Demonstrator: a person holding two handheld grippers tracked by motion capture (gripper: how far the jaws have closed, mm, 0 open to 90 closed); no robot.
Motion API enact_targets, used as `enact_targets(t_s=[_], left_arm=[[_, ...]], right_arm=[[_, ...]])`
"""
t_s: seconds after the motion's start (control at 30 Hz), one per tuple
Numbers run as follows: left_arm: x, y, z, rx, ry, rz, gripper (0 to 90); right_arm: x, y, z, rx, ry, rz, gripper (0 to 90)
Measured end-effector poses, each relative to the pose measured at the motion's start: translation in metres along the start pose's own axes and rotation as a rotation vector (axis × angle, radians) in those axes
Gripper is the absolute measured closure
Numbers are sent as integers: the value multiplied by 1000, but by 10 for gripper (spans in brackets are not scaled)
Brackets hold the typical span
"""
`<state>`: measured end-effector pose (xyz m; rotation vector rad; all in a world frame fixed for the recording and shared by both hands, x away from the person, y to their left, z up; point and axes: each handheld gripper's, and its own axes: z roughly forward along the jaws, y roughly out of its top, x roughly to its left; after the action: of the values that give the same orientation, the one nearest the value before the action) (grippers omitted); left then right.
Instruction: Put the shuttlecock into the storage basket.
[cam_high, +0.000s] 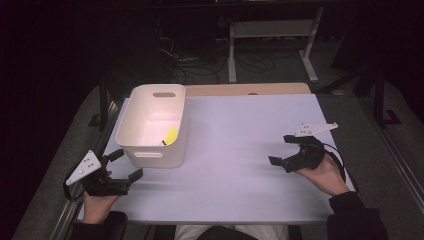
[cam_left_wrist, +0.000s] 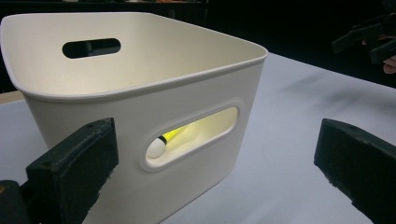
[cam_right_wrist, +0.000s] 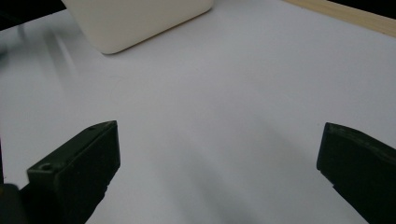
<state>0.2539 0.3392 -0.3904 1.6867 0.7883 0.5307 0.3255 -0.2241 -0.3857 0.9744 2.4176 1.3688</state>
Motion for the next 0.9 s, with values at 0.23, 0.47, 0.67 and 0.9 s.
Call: enact_targets(t_s=[0.23,0.47,0.67,0.9], left_arm=[[0,0,0,0,1,-1,0],[0,0,0,1,0,-1,0],[0,0,0,1,1,-1,0],[0,0,0,0,2,-2,0]], right_arm=[[-2,-11,-6,-10,-7,17,0],[-6,-23,-15,-27,-28,41,0],[-6,-34,-23,-40,-45,47,0],[-7,-44,-27,-43,-57,52,0]])
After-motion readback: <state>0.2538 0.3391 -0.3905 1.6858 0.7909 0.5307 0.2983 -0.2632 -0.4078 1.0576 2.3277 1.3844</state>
